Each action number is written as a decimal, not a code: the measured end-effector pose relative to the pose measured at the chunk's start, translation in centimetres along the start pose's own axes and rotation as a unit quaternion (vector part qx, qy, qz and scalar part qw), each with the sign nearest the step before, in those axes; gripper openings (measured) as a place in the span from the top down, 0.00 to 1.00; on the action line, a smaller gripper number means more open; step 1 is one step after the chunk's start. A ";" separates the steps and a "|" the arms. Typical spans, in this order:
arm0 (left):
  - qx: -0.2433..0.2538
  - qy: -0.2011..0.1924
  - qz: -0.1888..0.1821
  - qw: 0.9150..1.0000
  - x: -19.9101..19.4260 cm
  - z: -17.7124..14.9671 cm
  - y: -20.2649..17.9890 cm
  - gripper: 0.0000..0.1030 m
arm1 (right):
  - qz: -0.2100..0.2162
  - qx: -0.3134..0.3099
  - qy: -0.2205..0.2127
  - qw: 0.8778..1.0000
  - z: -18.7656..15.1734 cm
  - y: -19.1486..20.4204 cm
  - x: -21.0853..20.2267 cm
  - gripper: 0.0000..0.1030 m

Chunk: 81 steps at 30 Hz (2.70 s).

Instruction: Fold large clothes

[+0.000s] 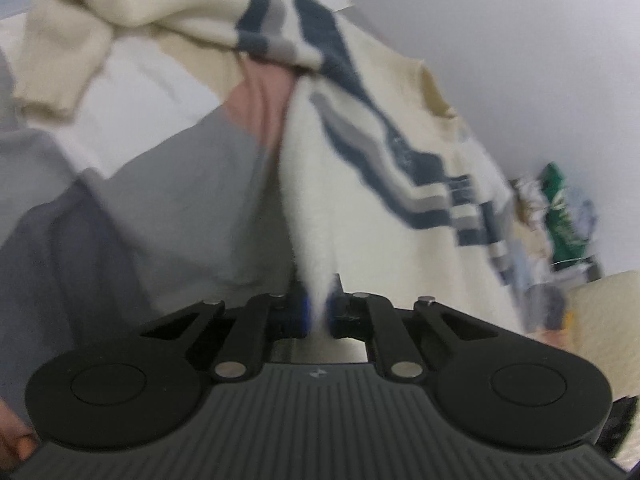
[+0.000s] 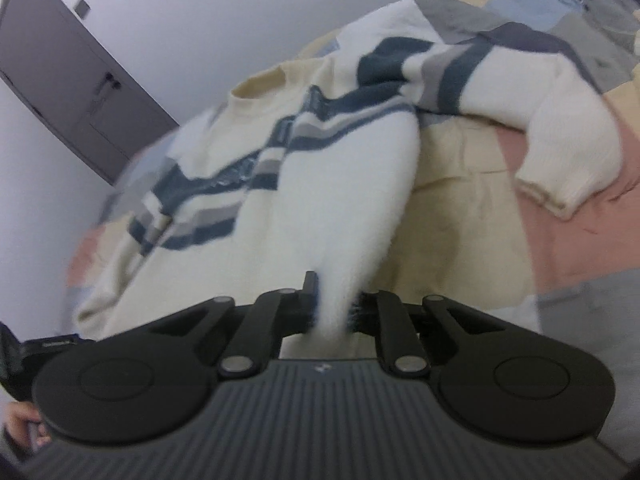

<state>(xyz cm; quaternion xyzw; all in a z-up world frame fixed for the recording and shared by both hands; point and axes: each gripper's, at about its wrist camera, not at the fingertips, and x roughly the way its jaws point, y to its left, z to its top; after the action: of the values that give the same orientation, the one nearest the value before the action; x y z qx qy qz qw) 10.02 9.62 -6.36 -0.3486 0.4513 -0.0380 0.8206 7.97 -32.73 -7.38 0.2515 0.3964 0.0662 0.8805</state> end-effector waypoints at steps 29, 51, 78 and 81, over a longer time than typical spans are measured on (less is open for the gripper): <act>0.152 -0.025 0.071 0.985 1.0 -0.2 -5.5 0.32 | -0.161 0.199 -0.095 0.962 8.7 -13.6 3.0 0.25; 0.170 0.005 0.074 0.983 5.2 0.0 -5.6 0.32 | -0.316 0.015 -0.047 0.948 9.1 -12.6 8.3 0.79; 0.193 -0.008 0.076 0.978 6.9 0.2 -5.9 0.28 | -0.070 0.131 -0.213 0.966 17.3 -8.4 -10.8 0.84; 0.187 -0.022 0.070 0.980 6.2 0.4 -5.8 0.28 | -0.038 0.055 -0.207 0.976 17.8 -2.1 -11.7 0.84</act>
<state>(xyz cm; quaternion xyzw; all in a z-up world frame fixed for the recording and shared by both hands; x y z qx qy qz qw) 15.44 3.16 -7.12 -0.1571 0.4416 -0.0569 0.8815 12.89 -45.13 9.29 0.2927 0.2182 -0.0426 0.9300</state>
